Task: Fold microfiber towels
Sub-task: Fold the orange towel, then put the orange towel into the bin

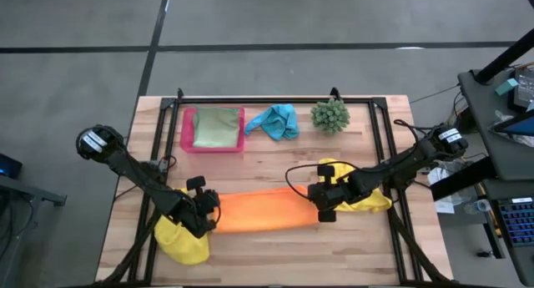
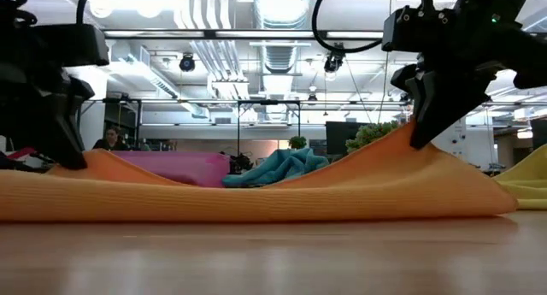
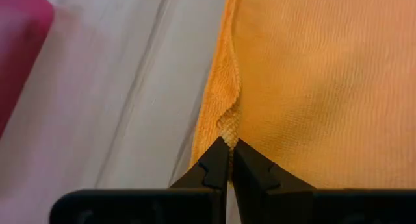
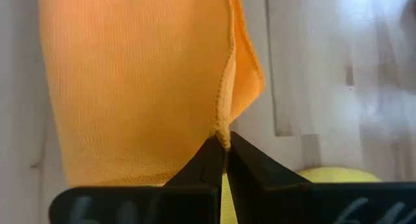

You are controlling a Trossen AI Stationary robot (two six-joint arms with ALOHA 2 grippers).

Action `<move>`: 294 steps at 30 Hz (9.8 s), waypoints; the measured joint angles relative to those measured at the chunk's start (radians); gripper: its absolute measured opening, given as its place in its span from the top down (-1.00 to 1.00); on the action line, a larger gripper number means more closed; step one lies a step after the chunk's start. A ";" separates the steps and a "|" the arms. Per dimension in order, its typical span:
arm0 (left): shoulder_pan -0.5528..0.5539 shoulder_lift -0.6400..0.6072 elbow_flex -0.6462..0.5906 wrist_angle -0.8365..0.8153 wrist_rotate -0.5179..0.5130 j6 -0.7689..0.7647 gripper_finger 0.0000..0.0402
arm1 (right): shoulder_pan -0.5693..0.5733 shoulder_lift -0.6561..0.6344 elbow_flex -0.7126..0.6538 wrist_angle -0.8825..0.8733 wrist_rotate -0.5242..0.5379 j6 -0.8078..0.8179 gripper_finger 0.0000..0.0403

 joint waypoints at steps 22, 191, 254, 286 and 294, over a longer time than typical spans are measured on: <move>0.002 -0.003 -0.031 -0.052 0.132 -0.105 0.33 | 0.000 -0.001 -0.003 0.008 0.170 0.003 0.55; 0.026 -0.178 0.021 0.089 -0.129 0.053 0.90 | -0.342 0.463 0.340 0.622 -0.310 0.346 0.92; 0.199 0.012 0.031 0.650 -0.077 0.555 0.90 | -0.226 0.272 0.228 0.473 -0.361 -0.273 -0.23; 0.353 0.066 0.125 -0.022 -0.034 0.210 0.90 | -0.231 0.282 -0.092 0.960 -0.257 -0.424 0.47; 0.340 -0.049 0.113 0.103 0.176 0.158 0.90 | -0.249 0.288 -0.096 0.945 -0.259 -0.467 0.56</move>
